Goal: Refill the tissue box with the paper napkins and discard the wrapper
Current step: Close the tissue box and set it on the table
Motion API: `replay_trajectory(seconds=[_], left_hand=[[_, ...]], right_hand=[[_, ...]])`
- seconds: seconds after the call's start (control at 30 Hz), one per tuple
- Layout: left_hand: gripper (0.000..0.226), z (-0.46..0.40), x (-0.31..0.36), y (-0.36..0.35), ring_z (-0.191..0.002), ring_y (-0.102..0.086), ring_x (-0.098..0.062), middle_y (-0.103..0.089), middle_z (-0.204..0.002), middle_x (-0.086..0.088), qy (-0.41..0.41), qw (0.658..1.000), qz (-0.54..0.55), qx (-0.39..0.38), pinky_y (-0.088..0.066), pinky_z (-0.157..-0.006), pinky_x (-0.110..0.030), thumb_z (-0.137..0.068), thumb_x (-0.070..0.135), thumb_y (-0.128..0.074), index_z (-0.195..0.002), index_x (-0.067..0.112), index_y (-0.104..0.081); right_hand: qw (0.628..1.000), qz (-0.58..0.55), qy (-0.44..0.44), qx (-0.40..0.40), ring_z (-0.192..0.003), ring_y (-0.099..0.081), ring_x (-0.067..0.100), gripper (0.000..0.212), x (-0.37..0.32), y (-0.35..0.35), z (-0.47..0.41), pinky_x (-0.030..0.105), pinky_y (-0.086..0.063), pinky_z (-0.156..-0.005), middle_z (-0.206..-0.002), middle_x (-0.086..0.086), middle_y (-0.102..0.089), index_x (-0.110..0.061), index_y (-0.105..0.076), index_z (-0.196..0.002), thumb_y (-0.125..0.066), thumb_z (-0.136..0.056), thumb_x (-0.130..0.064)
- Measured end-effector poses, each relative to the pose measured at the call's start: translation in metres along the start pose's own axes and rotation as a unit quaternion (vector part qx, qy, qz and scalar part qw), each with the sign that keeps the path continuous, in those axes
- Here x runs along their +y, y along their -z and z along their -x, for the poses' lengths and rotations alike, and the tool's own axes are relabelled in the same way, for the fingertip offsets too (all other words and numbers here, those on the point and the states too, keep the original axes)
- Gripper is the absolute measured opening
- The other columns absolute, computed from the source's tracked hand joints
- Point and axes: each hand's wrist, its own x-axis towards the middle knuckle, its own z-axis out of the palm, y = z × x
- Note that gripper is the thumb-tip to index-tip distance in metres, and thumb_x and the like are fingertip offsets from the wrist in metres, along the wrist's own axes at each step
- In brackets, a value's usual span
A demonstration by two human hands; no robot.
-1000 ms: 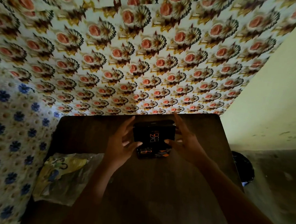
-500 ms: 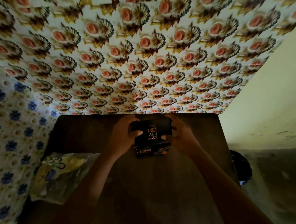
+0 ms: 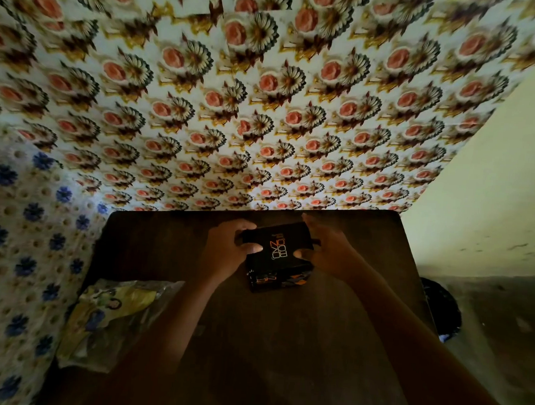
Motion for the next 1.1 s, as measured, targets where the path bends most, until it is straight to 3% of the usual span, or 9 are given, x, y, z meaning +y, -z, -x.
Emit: replay_trajectory(seconds=[0.2, 0.3, 0.37, 0.43, 0.57, 0.67, 0.8, 0.97, 1.1], left_hand=[[0.065, -0.005, -0.001, 0.002, -0.117, -0.064, -0.031, -0.054, -0.142, -0.006, 0.124, 0.989, 0.064, -0.058, -0.066, -0.070, -0.047, -0.087, 0.021, -0.079, -0.144, 0.022, -0.048], [0.046, 0.002, 0.002, 0.000, -0.107, -0.068, -0.028, -0.057, -0.138, -0.015, 0.089, 0.993, 0.039, -0.074, -0.066, -0.064, -0.037, -0.094, 0.026, -0.070, -0.135, 0.018, -0.053], [0.044, 0.015, 0.008, -0.006, -0.097, -0.070, -0.020, -0.063, -0.130, -0.014, 0.039, 0.997, -0.037, -0.054, -0.064, -0.064, -0.027, -0.096, 0.034, -0.066, -0.135, 0.019, -0.052], [0.050, 0.028, 0.012, -0.016, -0.096, -0.073, -0.017, -0.067, -0.125, -0.010, 0.009, 0.991, -0.124, -0.051, -0.064, -0.067, -0.027, -0.096, 0.049, -0.060, -0.137, 0.023, -0.050], [0.066, 0.058, 0.023, -0.037, -0.113, -0.069, -0.016, -0.063, -0.139, -0.002, -0.069, 0.961, -0.261, -0.067, -0.061, -0.088, -0.035, -0.098, 0.066, -0.037, -0.154, 0.030, -0.031], [0.060, 0.074, 0.030, -0.048, -0.120, -0.062, -0.011, -0.058, -0.144, 0.001, -0.139, 0.950, -0.275, -0.054, -0.050, -0.088, -0.024, -0.103, 0.059, -0.033, -0.158, 0.036, -0.024], [0.067, 0.089, 0.027, -0.067, -0.108, -0.057, 0.000, -0.056, -0.137, 0.008, -0.132, 0.980, -0.146, -0.036, -0.050, -0.087, -0.020, -0.097, 0.061, -0.051, -0.156, 0.045, -0.024], [0.120, 0.091, 0.007, -0.106, -0.136, -0.043, -0.005, -0.034, -0.142, 0.026, 0.036, 0.989, 0.124, -0.077, -0.045, -0.107, -0.033, -0.059, 0.049, -0.094, -0.152, 0.044, -0.019], [0.133, 0.090, -0.017, -0.136, -0.141, -0.045, -0.009, -0.042, -0.150, 0.016, 0.079, 0.978, 0.143, -0.126, -0.049, -0.111, -0.043, -0.038, 0.048, -0.103, -0.146, 0.048, -0.027]], right_hand=[[0.997, 0.019, -0.068, 0.020, -0.137, -0.050, 0.032, 0.089, -0.016, 0.002, 0.003, 0.048, -0.049, -0.107, -0.150, 0.011, -0.049, -0.019, -0.028, -0.157, -0.079, -0.085, -0.033], [0.984, 0.098, -0.128, 0.080, -0.104, -0.069, 0.022, 0.061, -0.016, -0.004, 0.016, 0.032, -0.056, -0.081, -0.117, 0.005, -0.066, -0.010, -0.056, -0.126, -0.074, -0.085, -0.051], [0.976, -0.038, -0.198, 0.087, -0.076, -0.075, 0.017, 0.045, -0.008, -0.014, 0.025, 0.030, -0.063, -0.066, -0.099, 0.006, -0.072, -0.011, -0.064, -0.102, -0.072, -0.086, -0.052], [0.943, -0.205, -0.233, 0.117, -0.071, -0.078, 0.018, 0.029, 0.004, -0.025, 0.034, 0.034, -0.066, -0.063, -0.096, 0.010, -0.075, -0.013, -0.066, -0.096, -0.071, -0.090, -0.041], [0.901, -0.309, -0.218, 0.212, -0.087, -0.075, 0.019, 0.022, 0.025, -0.038, 0.049, 0.022, -0.059, -0.052, -0.104, 0.005, -0.071, -0.018, -0.065, -0.113, -0.056, -0.102, -0.035], [0.874, -0.359, -0.209, 0.252, -0.100, -0.072, 0.024, 0.032, 0.039, -0.039, 0.059, 0.041, -0.064, -0.073, -0.114, 0.005, -0.070, -0.025, -0.061, -0.131, -0.048, -0.104, -0.036], [0.862, -0.356, -0.216, 0.290, -0.111, -0.069, 0.026, 0.046, 0.062, -0.028, 0.063, 0.055, -0.058, -0.094, -0.123, 0.001, -0.070, -0.034, -0.065, -0.126, -0.060, -0.084, -0.052], [0.868, -0.310, -0.240, 0.305, -0.100, -0.071, 0.020, 0.025, 0.063, -0.016, 0.076, 0.048, -0.060, -0.092, -0.113, 0.001, -0.075, -0.034, -0.073, -0.118, -0.061, -0.097, -0.026], [0.883, -0.328, -0.205, 0.266, -0.102, -0.073, 0.022, 0.039, 0.063, -0.016, 0.083, 0.043, -0.059, -0.091, -0.109, 0.000, -0.077, -0.030, -0.074, -0.110, -0.064, -0.088, -0.060]])
